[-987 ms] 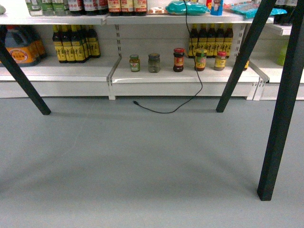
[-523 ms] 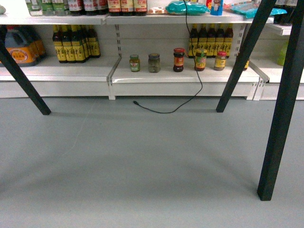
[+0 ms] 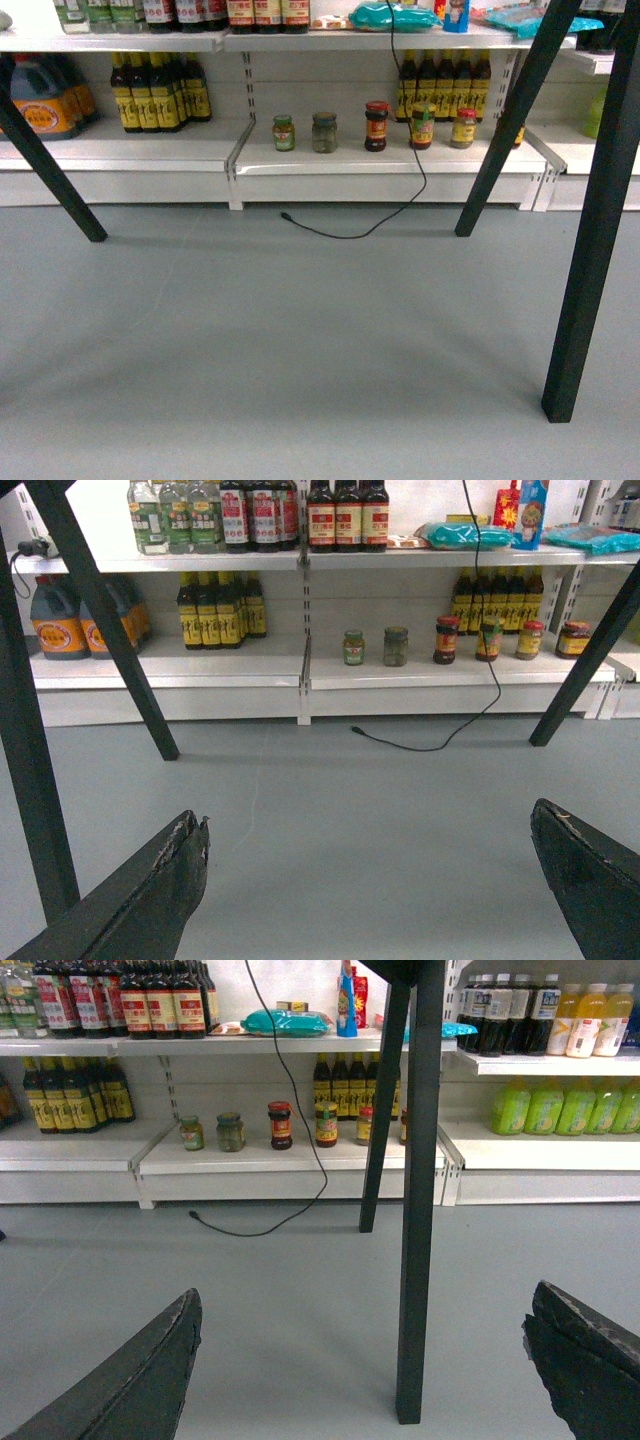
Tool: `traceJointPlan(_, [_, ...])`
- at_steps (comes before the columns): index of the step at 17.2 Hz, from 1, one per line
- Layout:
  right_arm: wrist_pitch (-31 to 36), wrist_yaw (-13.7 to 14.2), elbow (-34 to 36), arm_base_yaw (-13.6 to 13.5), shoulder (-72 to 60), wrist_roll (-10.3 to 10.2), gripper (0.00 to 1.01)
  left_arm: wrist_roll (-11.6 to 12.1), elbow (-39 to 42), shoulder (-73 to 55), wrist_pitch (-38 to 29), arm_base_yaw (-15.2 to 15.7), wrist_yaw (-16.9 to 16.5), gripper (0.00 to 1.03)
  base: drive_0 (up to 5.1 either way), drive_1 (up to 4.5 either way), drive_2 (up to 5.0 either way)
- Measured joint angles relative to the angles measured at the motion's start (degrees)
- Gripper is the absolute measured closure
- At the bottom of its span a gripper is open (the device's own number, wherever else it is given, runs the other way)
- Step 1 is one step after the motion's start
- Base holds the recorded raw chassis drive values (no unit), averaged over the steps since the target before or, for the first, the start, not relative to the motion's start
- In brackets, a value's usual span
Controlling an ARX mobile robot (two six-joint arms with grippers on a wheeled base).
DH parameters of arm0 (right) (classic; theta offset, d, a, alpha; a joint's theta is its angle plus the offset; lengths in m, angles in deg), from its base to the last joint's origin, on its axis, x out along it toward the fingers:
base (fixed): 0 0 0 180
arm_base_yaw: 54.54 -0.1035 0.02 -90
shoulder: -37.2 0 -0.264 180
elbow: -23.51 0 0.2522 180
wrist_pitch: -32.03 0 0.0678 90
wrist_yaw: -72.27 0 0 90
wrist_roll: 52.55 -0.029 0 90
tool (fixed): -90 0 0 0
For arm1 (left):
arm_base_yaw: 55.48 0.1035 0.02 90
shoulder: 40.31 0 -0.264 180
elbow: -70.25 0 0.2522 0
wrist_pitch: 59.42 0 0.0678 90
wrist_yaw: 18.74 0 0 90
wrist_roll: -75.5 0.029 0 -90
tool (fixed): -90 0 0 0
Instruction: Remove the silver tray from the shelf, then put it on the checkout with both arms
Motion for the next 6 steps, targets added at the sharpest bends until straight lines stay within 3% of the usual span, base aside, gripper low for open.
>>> traceJointPlan(6, [0.0,0.0,0.0,0.0,0.0,0.0,0.03,0.0,0.0,0.0,0.0,0.0,0.0,0.05,0.0,0.00,0.0])
